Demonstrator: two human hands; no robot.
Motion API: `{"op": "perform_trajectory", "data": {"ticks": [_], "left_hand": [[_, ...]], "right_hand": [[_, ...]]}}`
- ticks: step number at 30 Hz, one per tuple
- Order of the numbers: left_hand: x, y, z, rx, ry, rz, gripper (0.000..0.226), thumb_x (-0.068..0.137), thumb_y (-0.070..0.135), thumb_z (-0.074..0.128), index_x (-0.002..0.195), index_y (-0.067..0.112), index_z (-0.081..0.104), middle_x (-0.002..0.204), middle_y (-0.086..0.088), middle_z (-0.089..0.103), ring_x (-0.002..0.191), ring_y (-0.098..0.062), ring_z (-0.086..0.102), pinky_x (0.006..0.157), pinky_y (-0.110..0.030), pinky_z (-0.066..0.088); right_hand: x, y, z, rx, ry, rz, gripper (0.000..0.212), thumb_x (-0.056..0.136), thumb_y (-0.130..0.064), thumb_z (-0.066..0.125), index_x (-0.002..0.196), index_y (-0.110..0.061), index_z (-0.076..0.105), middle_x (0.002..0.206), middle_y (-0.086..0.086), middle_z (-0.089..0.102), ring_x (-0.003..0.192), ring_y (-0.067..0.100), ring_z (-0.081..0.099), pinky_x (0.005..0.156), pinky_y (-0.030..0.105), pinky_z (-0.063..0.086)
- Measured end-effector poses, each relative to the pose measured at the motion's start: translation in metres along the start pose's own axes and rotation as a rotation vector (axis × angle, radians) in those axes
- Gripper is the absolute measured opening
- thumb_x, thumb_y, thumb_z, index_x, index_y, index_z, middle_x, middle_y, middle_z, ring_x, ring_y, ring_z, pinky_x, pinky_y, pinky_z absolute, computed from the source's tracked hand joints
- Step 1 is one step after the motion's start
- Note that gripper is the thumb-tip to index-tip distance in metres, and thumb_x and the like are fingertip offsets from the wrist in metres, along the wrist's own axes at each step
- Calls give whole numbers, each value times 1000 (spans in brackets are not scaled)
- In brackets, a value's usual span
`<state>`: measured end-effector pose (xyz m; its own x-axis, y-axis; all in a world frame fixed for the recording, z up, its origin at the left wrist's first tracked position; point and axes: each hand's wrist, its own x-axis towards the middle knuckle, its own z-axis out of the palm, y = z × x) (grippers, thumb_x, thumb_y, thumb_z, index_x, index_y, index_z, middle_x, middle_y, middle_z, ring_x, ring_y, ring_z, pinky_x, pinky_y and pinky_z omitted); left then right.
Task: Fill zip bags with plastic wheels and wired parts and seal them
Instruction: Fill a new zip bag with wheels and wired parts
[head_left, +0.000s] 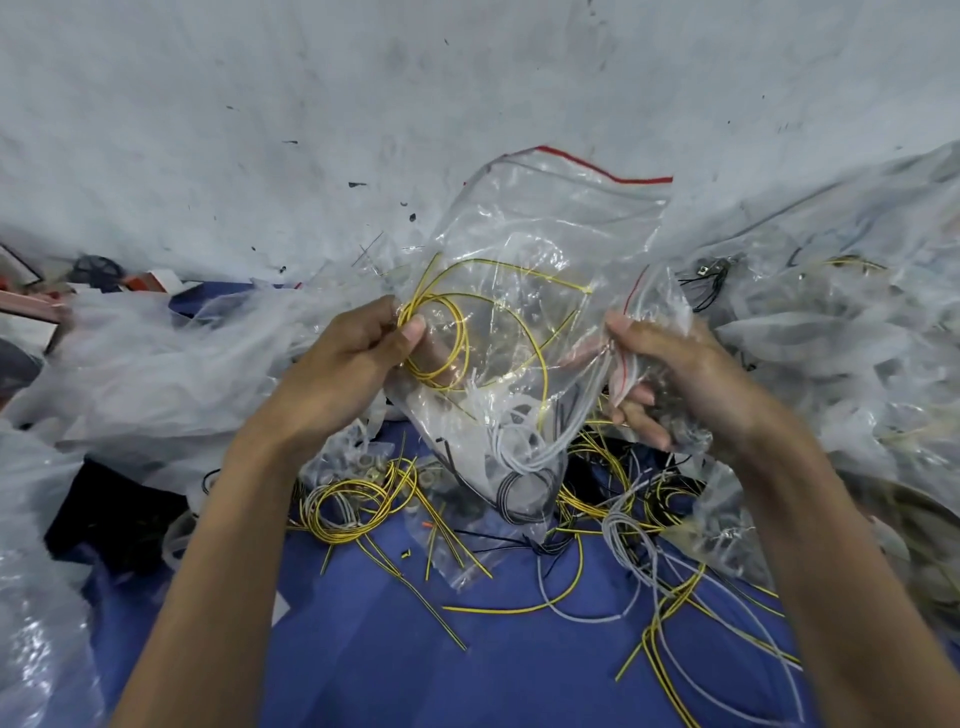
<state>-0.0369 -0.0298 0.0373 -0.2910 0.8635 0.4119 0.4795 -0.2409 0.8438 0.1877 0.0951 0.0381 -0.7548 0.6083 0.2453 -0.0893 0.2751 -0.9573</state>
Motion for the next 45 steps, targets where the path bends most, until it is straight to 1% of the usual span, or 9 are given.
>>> {"op": "perform_trajectory", "data": {"ticks": [8, 17, 19, 21, 24, 27, 32, 39, 45], "left_hand": [[1, -3, 0, 19, -6, 7, 26, 98, 21, 44, 88, 1, 59, 82, -8, 72, 77, -24, 66, 58, -19, 46], [-5, 10, -9, 1, -23, 70, 24, 83, 21, 67, 80, -1, 56, 69, 0, 67, 68, -14, 64, 61, -21, 49], [-9, 17, -21, 17, -207, 49, 40, 77, 50, 70, 77, 10, 65, 66, -1, 68, 61, -15, 65, 56, -19, 50], [-7, 22, -27, 9, -300, -108, 74, 56, 88, 54, 83, 22, 74, 69, -7, 71, 57, -19, 66, 53, -26, 51], [2, 25, -15, 43, -233, -199, 75, 60, 93, 37, 86, 29, 68, 78, -3, 73, 58, -21, 67, 58, -33, 53], [-3, 35, 6, 96, -211, -73, 38, 82, 60, 47, 106, 31, 53, 98, 5, 69, 75, -17, 70, 73, -40, 57], [-18, 63, 12, 152, -472, 97, 58, 58, 75, 64, 106, 49, 45, 116, 18, 58, 104, -3, 61, 73, -25, 55], [-35, 70, 36, 615, -612, 344, 29, 72, 56, 65, 100, 56, 56, 119, 27, 49, 109, 20, 37, 81, 3, 27], [-26, 58, 25, 842, -602, 7, 42, 77, 44, 68, 115, 50, 50, 90, 28, 48, 83, 13, 46, 70, -8, 34]], "right_hand": [[0, 3, -1, 41, 74, 127, 42, 76, -49, 57, 74, -19, 29, 58, 20, 46, 29, 17, 44, 35, 16, 38], [10, 10, 7, -241, 137, 29, 41, 89, -52, 42, 76, -17, 59, 53, 2, 58, 49, 16, 61, 55, 18, 50], [11, 13, 5, -278, 143, 49, 35, 85, -59, 40, 80, -34, 65, 68, 2, 66, 72, 12, 66, 67, 18, 54], [11, 14, 2, -316, 139, 182, 76, 67, -80, 37, 123, -31, 54, 115, 3, 65, 112, 15, 57, 101, 46, 41], [13, 16, 1, -360, 126, 317, 119, 45, -99, 18, 143, -32, 31, 153, 3, 25, 139, 26, 26, 112, 60, 12], [14, 17, 1, -446, 137, 401, 97, 62, -88, 2, 134, -37, 42, 139, -14, 25, 132, 9, 19, 113, 47, 6], [21, 32, 0, -399, -41, 443, 123, 37, -101, 0, 145, -42, 5, 155, 3, 16, 142, 28, 17, 112, 60, 11], [27, 47, -9, -129, -9, 452, 126, 40, -101, 10, 147, -34, 19, 148, 16, 32, 132, 37, 37, 106, 63, 28], [21, 37, -21, 105, -128, 315, 89, 68, -76, 55, 140, -28, 37, 135, 10, 53, 110, 28, 61, 88, 52, 51]]}}
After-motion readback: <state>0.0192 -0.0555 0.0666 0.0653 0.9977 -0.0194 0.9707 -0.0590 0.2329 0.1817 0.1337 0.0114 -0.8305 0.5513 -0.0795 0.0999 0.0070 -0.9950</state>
